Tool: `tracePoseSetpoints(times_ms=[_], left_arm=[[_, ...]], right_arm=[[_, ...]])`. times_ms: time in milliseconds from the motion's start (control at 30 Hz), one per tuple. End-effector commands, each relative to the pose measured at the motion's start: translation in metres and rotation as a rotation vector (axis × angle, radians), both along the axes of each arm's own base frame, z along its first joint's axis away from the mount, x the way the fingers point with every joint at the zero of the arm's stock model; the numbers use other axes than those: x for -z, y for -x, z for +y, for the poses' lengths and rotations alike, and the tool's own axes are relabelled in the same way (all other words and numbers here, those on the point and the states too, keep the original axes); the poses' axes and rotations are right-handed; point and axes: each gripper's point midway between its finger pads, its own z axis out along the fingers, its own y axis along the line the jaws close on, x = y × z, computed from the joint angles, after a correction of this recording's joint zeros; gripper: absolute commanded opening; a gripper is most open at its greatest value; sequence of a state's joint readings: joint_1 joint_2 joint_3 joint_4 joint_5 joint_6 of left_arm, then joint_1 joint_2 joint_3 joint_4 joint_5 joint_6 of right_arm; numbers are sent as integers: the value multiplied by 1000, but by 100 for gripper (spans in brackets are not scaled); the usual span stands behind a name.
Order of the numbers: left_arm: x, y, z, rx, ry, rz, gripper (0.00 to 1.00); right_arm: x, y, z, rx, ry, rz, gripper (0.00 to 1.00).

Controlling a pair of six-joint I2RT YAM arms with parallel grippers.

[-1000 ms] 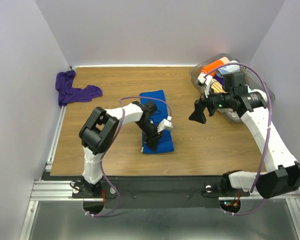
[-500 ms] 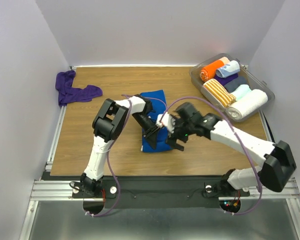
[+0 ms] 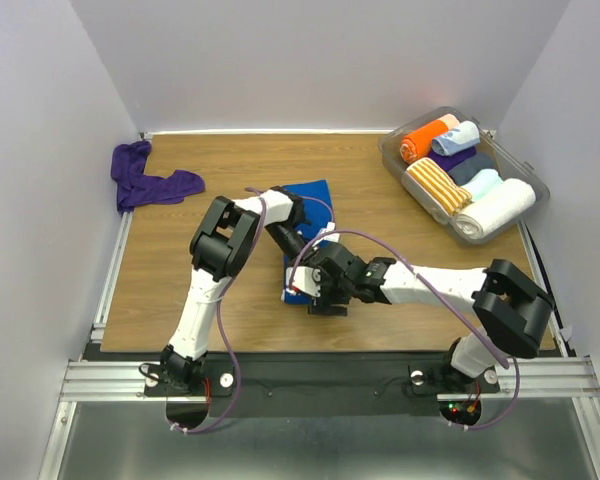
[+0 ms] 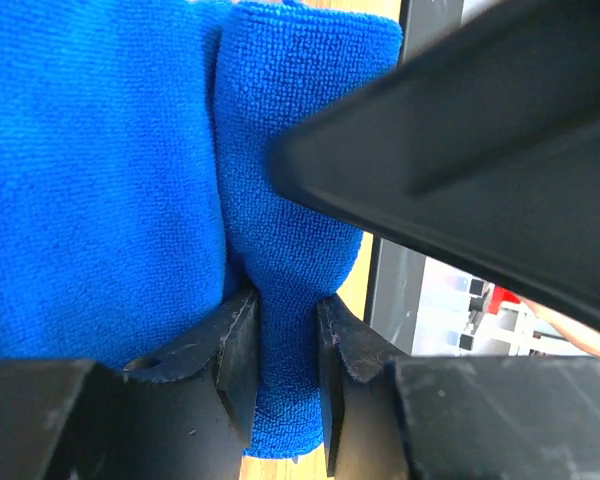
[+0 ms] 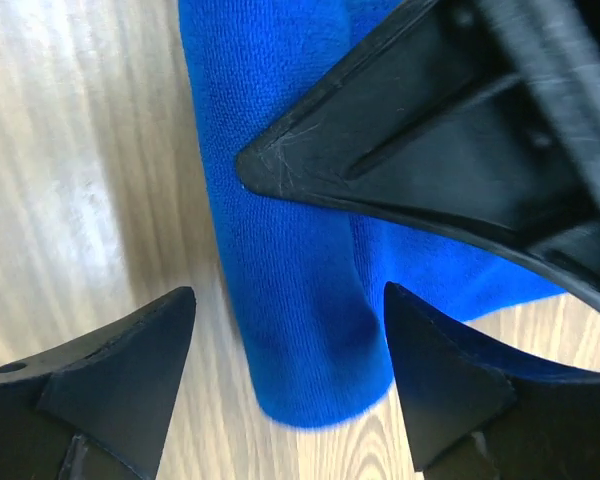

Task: Roll the towels
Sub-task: Roll the towel

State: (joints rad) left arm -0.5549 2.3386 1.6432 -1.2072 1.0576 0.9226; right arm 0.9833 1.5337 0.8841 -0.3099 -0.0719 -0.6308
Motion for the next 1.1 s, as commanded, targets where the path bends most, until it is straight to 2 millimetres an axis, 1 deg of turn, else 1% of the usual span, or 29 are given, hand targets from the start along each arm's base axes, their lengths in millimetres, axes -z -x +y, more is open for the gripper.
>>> tracePoseSetpoints(times_ms=[0,67,100,133,167,200,233,300,333,400,433,467,500,533,600,633,667,700,733,767,800,833,867,900,933,967,1000,1033,1067], left_arm=[[49,-28,30,105,-107,-193,36],[48,-29,31,103,-108,-193,36],[46,-31,31,93,-101,-197,36],[42,-33,31,82,-96,-201,38],[38,-34,29,65,-81,-198,44],[34,-38,30,45,-69,-200,47],[24,-41,28,23,-43,-212,52],[13,-45,28,-2,-22,-229,56],[-1,-50,27,-27,5,-250,60],[-14,-53,29,-59,29,-259,64],[-29,-56,31,-84,61,-274,66],[-35,-56,34,-99,69,-271,69],[-39,-58,37,-113,73,-276,70],[-49,-60,39,-125,87,-299,70],[-56,-62,51,-157,97,-313,71],[-65,-65,56,-174,110,-339,71],[-68,-71,68,-217,114,-341,72],[-77,-76,75,-250,129,-369,71],[-83,-81,83,-282,138,-383,72],[-88,-82,89,-327,159,-377,75],[-104,-97,110,-410,178,-440,77],[-113,-100,116,-448,200,-465,84],[-115,-109,127,-487,201,-524,87],[-120,-114,136,-517,189,-572,89],[-141,-116,146,-555,184,-659,91],[-143,-121,161,-585,129,-731,94],[-141,-126,167,-599,108,-809,97],[-157,-124,175,-604,76,-924,99],[-161,-121,177,-592,71,-981,99]], right_arm=[[0,-17,19,-9,-62,-97,78],[7,-16,19,-14,-57,-86,58],[7,-14,19,-11,-66,-74,51],[6,-10,21,5,-83,-50,32],[2,-4,24,-4,-108,-20,22],[5,1,22,-2,-106,16,13],[7,12,24,-16,-127,78,6],[12,20,20,-14,-140,162,4],[14,28,15,-17,-152,243,3],[15,36,9,-15,-152,320,2],[12,42,11,-30,-171,370,2],[8,40,12,-24,-181,387,2],[6,45,9,-24,-171,419,1],[6,46,8,-22,-167,444,1],[1,50,9,-28,-169,500,1],[3,51,8,-20,-163,531,1],[0,51,9,-20,-179,564,1],[0,52,10,-10,-176,597,1],[-4,51,10,-4,-187,610,1],[-2,52,11,2,-191,650,1],[-2,53,10,8,-194,680,1],[-7,54,14,5,-219,723,1],[-4,52,12,21,-223,757,1],[-5,53,13,22,-233,786,1],[-6,54,13,31,-243,816,1],[-10,53,15,28,-270,852,1],[-6,54,14,39,-267,883,2],[-8,51,16,46,-280,900,2],[-4,52,15,56,-269,915,2]])
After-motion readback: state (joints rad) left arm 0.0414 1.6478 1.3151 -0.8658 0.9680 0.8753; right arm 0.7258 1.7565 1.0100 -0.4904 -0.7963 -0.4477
